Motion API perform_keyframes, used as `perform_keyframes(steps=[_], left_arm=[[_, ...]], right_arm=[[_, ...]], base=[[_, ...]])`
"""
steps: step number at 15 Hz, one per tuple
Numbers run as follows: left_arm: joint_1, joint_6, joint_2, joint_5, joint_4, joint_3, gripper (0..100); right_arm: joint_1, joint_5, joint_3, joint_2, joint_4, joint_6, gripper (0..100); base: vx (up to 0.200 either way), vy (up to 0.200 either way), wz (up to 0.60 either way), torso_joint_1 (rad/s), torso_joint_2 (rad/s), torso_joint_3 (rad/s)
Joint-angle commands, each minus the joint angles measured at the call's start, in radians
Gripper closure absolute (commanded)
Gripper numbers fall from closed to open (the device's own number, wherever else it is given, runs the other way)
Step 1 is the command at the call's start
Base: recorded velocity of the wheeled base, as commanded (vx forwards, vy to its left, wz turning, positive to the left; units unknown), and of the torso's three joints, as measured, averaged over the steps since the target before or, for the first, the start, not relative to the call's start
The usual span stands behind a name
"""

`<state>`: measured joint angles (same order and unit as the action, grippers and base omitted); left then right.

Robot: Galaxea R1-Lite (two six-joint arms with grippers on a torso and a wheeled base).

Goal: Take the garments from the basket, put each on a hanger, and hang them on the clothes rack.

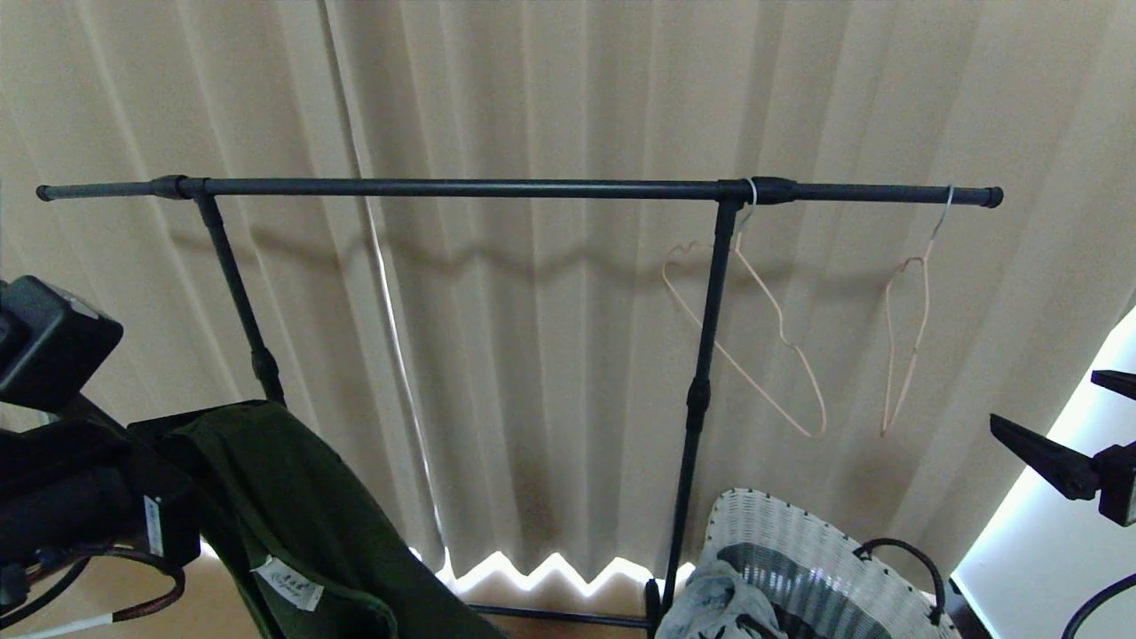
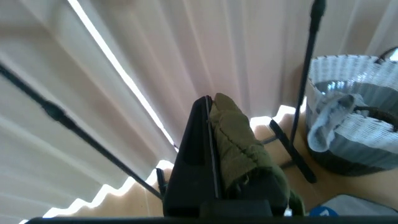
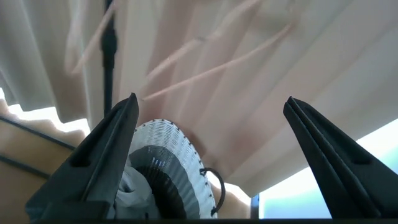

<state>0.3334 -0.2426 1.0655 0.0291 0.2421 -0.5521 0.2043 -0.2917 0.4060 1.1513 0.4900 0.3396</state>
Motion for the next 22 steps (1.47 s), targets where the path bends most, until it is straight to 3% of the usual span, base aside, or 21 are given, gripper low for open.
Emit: perform_keyframes(steps=[1, 6, 8, 10, 13, 15, 18, 22], left_arm=[[-0.001, 0.008, 0.002, 0.000, 0.000, 0.001, 100], [0.001, 0.014, -0.013, 0.000, 0.008, 0.023, 100], [0.004, 0.014, -0.035, 0.002, 0.057, 0.064, 100], [-0.001, 0.016, -0.039, 0.002, 0.101, 0.077, 100], [0.003, 0.014, -0.036, 0.002, 0.101, 0.074, 100], [0.001, 0.014, -0.035, 0.002, 0.103, 0.070, 100], [0.003, 0.012, -0.029, 0.002, 0.103, 0.070, 100], [0.004, 0.009, -0.012, 0.002, 0.103, 0.066, 100]], right_arm=[[0.000, -0.003, 0.024, 0.019, 0.002, -0.011, 0], [-0.002, 0.000, 0.116, 0.104, -0.005, -0.051, 0], [-0.009, 0.005, 0.174, 0.151, -0.013, -0.134, 0], [-0.020, 0.014, 0.208, 0.194, -0.014, -0.155, 0], [-0.025, 0.086, 0.252, 0.268, -0.037, -0.155, 0], [-0.043, 0.181, 0.303, 0.329, -0.054, -0.154, 0], [-0.071, 0.200, 0.352, 0.360, -0.087, -0.155, 0], [-0.144, 0.289, 0.425, 0.386, -0.199, -0.155, 0]], base=[[0.000, 0.000, 0.00, 0.000, 0.00, 0.000], [0.120, 0.000, 0.00, -0.004, 0.00, 0.002], [0.000, 0.000, 0.00, 0.000, 0.00, 0.000], [0.000, 0.000, 0.00, 0.000, 0.00, 0.000], [0.000, 0.000, 0.00, 0.000, 0.00, 0.000], [0.000, 0.000, 0.00, 0.000, 0.00, 0.000], [0.000, 0.000, 0.00, 0.000, 0.00, 0.000], [0.000, 0.000, 0.00, 0.000, 0.00, 0.000]])
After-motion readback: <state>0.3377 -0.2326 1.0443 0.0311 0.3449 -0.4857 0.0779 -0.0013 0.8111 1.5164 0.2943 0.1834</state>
